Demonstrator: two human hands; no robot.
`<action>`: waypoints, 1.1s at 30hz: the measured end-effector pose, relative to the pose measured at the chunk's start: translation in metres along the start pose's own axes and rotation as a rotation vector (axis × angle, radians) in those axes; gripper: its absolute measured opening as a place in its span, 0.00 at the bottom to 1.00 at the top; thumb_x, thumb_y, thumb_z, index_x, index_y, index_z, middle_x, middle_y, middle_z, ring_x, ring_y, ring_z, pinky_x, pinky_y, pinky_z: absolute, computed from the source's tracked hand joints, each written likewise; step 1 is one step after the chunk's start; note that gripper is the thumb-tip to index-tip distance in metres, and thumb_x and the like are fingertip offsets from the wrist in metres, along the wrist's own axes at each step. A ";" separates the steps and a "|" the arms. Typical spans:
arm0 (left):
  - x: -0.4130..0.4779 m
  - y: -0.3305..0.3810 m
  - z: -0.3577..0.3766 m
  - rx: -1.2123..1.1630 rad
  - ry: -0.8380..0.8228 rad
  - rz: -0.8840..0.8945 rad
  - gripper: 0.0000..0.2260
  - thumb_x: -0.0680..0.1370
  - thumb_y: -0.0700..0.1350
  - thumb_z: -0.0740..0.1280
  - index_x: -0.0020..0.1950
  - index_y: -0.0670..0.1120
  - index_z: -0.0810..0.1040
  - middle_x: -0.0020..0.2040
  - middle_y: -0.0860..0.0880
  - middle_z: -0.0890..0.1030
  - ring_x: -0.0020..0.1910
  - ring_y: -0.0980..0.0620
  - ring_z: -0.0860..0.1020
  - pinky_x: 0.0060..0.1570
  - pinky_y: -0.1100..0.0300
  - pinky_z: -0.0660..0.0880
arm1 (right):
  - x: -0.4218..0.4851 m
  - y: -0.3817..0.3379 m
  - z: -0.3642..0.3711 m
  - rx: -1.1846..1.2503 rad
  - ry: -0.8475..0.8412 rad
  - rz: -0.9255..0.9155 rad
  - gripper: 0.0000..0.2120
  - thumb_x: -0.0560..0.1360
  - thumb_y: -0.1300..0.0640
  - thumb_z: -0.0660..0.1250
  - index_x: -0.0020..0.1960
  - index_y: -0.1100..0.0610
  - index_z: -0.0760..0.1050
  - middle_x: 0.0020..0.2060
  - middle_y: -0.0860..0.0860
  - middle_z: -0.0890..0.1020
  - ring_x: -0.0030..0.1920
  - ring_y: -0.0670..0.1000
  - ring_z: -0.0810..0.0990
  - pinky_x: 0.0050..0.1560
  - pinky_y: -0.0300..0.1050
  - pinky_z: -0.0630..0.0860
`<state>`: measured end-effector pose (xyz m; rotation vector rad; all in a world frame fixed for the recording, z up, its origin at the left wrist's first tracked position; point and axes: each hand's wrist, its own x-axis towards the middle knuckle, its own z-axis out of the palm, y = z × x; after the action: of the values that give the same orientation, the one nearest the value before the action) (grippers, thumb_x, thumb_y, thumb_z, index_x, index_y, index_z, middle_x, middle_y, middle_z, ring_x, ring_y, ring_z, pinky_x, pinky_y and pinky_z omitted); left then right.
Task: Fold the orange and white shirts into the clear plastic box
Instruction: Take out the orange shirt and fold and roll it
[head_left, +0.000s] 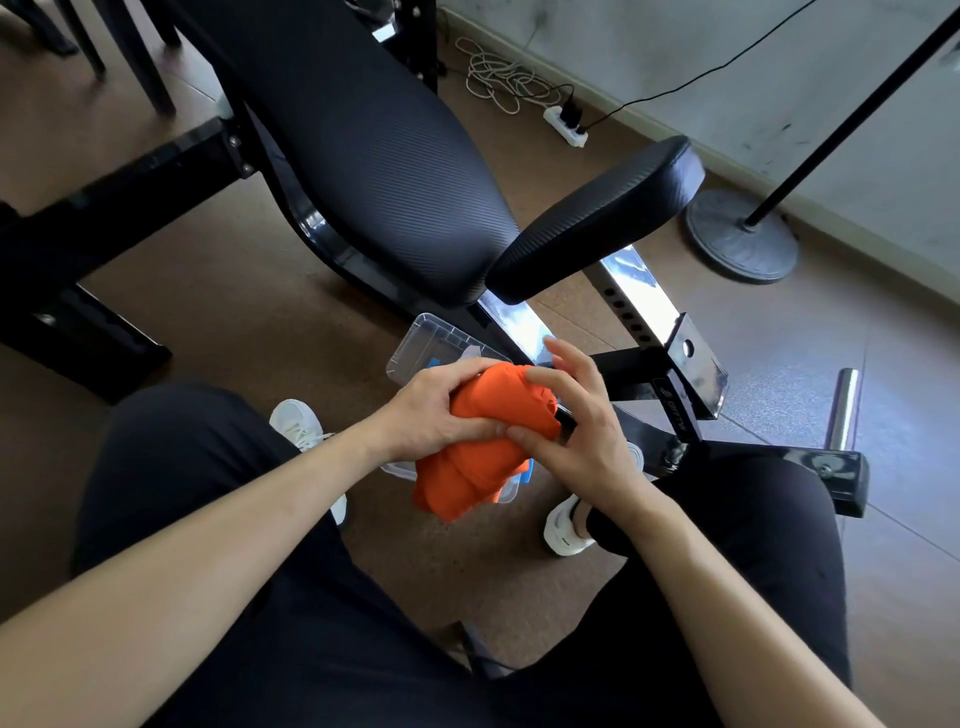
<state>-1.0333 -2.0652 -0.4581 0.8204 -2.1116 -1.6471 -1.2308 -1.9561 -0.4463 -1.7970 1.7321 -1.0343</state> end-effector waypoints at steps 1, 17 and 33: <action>-0.001 0.001 -0.002 -0.040 -0.021 -0.002 0.26 0.73 0.51 0.77 0.65 0.69 0.72 0.62 0.56 0.79 0.60 0.57 0.80 0.56 0.60 0.79 | 0.001 0.000 -0.002 0.000 -0.032 -0.027 0.26 0.71 0.46 0.76 0.66 0.46 0.72 0.75 0.50 0.66 0.74 0.53 0.68 0.69 0.48 0.70; -0.005 -0.001 -0.010 -0.159 -0.109 -0.122 0.24 0.72 0.46 0.79 0.64 0.51 0.73 0.55 0.44 0.85 0.54 0.44 0.85 0.56 0.39 0.81 | 0.001 -0.015 -0.002 0.082 -0.231 0.012 0.35 0.75 0.56 0.74 0.77 0.43 0.63 0.68 0.46 0.72 0.70 0.46 0.72 0.68 0.44 0.72; -0.002 0.002 -0.008 -0.180 0.203 -0.210 0.25 0.66 0.46 0.83 0.60 0.50 0.80 0.54 0.48 0.84 0.54 0.49 0.84 0.55 0.48 0.83 | 0.004 -0.005 0.000 0.499 0.171 0.359 0.26 0.76 0.61 0.73 0.70 0.47 0.71 0.57 0.50 0.79 0.55 0.50 0.82 0.54 0.46 0.82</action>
<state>-1.0276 -2.0703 -0.4541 1.1292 -1.7624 -1.7428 -1.2279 -1.9591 -0.4414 -1.0752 1.6222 -1.3392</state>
